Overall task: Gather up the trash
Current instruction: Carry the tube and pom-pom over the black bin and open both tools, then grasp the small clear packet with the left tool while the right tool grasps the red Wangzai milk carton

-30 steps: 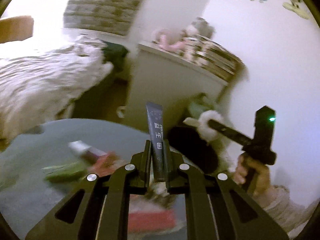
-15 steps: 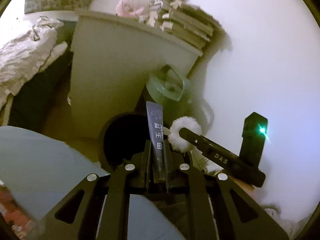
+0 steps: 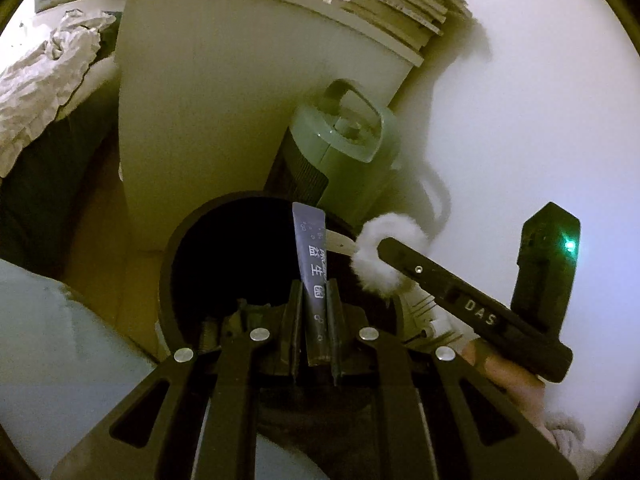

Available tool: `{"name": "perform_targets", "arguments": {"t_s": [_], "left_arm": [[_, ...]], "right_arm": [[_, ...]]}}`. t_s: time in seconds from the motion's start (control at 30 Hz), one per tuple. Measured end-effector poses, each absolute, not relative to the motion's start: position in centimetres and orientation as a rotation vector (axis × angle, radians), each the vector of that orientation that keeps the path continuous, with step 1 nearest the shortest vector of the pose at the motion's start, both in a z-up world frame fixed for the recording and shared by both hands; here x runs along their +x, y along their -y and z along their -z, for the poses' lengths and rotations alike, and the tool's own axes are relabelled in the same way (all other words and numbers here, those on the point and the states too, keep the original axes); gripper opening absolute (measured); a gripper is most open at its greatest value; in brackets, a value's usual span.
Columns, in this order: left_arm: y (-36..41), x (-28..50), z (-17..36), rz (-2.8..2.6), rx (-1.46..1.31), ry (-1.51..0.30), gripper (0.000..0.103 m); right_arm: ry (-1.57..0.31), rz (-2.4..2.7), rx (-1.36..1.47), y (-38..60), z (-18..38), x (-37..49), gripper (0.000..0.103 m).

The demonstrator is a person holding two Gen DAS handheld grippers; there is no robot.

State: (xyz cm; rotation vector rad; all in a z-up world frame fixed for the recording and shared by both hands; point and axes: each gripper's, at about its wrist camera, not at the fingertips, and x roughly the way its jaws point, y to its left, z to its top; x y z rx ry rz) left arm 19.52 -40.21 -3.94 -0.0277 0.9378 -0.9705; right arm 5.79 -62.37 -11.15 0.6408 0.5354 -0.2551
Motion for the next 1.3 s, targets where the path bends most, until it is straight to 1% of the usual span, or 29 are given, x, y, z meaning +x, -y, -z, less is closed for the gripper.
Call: {"name": "perform_targets", "arguments": {"t_s": [0.27,0.33,0.43,0.5,0.53,0.57,0.6,0.63,0.67,0.73,0.9,1.03,1.07,1.1,1.23,1.27,1.3], "left_arm": [[41.3,19.9,4.8,0.959,-0.013,-0.962,0.013],[41.5,20.0,5.0,0.954,-0.014,-0.969,0.014],[41.7,20.1,5.0,0.94,-0.006,-0.963,0.015],[41.8,20.2,5.0,0.942,-0.004,-0.962,0.017],[41.7,20.2,4.9,0.938,0.0,-0.959,0.018],[41.7,20.3,4.9,0.934,0.0,-0.958,0.026],[41.6,20.3,4.8,0.93,-0.002,-0.955,0.043],[41.5,20.3,4.7,0.923,-0.003,-0.95,0.053],[41.3,20.2,4.5,0.914,-0.004,-0.934,0.068],[40.8,19.9,4.0,0.905,-0.003,-0.907,0.07],[39.4,19.2,2.5,0.907,-0.027,-0.89,0.07],[36.9,17.8,0.3,0.898,-0.061,-0.859,0.07],[36.3,17.4,-0.1,0.891,-0.065,-0.854,0.072],[35.3,16.9,-0.8,0.883,-0.07,-0.844,0.077],[29.7,14.7,-3.0,0.847,-0.079,-0.783,0.078],[28.0,14.2,-3.3,0.829,-0.084,-0.775,0.079],[26.5,13.9,-3.5,0.81,-0.089,-0.773,0.084]], "right_arm": [[-0.543,0.248,0.656,62.4,11.3,6.2,0.043],[-0.545,0.242,0.658,62.4,11.3,6.3,0.046],[-0.541,0.239,0.668,62.4,11.3,6.4,0.047],[-0.534,0.234,0.671,62.2,11.2,6.5,0.052],[-0.532,0.235,0.672,62.2,11.2,6.6,0.057],[-0.527,0.238,0.675,62.2,11.2,6.5,0.06],[-0.518,0.24,0.68,62.2,11.1,6.5,0.064],[-0.512,0.241,0.682,62.2,11.0,6.4,0.065],[-0.501,0.243,0.686,62.1,10.9,6.3,0.067],[-0.491,0.248,0.692,62.0,10.7,6.2,0.072],[-0.496,0.254,0.701,61.8,10.8,6.4,0.072],[-0.511,0.241,0.677,61.0,10.7,6.9,0.072],[-0.516,0.236,0.67,60.8,10.7,7.1,0.072],[-0.521,0.229,0.663,60.6,10.7,7.2,0.072],[-0.526,0.183,0.62,58.7,10.2,7.7,0.073],[-0.526,0.172,0.609,58.2,10.1,7.7,0.076],[-0.526,0.158,0.593,57.5,9.9,7.7,0.076]]}}
